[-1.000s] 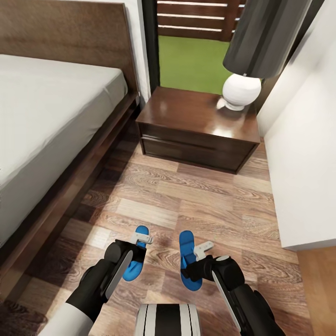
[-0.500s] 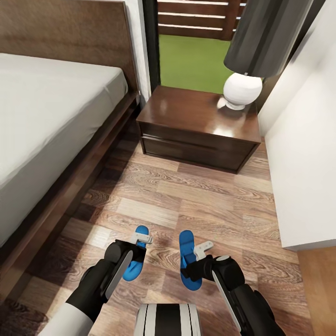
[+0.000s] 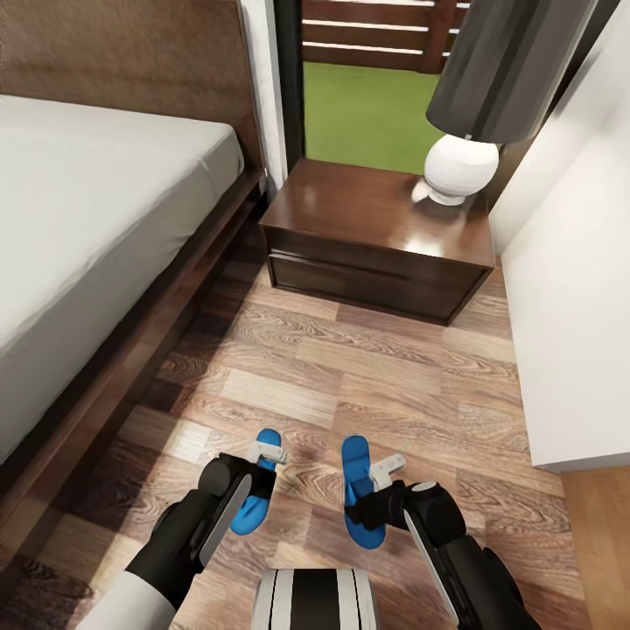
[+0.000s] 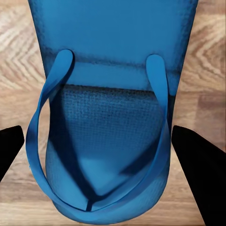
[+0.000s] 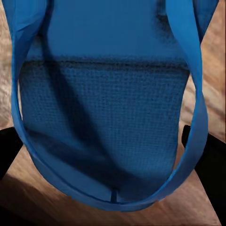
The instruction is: In the bedroom, move the book from the bed onto either nightstand, and place the two sandals side by side next to the bed.
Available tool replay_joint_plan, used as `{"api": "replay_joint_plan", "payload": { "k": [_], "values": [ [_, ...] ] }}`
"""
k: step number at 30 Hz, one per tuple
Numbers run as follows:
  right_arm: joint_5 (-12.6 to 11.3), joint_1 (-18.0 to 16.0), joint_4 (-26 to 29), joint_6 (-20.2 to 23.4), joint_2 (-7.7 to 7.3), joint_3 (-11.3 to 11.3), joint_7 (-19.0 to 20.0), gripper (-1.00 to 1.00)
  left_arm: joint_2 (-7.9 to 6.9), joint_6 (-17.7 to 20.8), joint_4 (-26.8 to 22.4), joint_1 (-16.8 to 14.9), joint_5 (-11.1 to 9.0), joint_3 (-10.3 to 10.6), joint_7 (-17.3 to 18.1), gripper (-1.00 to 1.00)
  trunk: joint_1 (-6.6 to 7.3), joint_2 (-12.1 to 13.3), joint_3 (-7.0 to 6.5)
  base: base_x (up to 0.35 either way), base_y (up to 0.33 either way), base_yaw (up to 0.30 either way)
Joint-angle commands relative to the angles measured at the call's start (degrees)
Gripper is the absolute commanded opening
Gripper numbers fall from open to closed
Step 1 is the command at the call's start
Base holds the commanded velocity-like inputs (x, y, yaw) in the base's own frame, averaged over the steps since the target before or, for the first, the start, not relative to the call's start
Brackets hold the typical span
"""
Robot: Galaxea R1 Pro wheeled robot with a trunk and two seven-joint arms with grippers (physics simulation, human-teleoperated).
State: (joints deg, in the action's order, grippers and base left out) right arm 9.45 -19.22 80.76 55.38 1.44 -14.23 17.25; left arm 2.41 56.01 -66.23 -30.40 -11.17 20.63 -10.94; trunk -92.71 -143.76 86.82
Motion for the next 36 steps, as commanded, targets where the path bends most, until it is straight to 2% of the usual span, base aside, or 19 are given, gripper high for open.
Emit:
{"api": "replay_joint_plan", "payload": {
  "k": [1, 32, 36],
  "values": [
    [0.27, -0.02, 0.06, 0.25, 0.01, -0.01, 0.49, -1.00, -0.01, 0.45, -0.04, -0.03, -0.56, 0.11, -0.57, -1.00, 0.01, -0.01, 0.03, 0.000, 0.000, 0.000],
    [0.21, -0.02, 0.05, 0.25, 0.02, -0.01, 0.46, -1.00, -0.02, 0.46, -0.04, -0.04, -0.57, 0.11, -0.57, -1.00, 0.01, -0.01, 0.03, 0.000, 0.000, 0.000],
    [-0.08, -0.14, -0.08, -0.07, 0.57, 0.31, 0.02, -1.00, 0.67, 0.46, 0.08, 0.69, -0.54, 0.58, -0.41, -1.00, 0.01, -0.01, 0.03, 0.000, 0.000, 0.000]
  ]
}}
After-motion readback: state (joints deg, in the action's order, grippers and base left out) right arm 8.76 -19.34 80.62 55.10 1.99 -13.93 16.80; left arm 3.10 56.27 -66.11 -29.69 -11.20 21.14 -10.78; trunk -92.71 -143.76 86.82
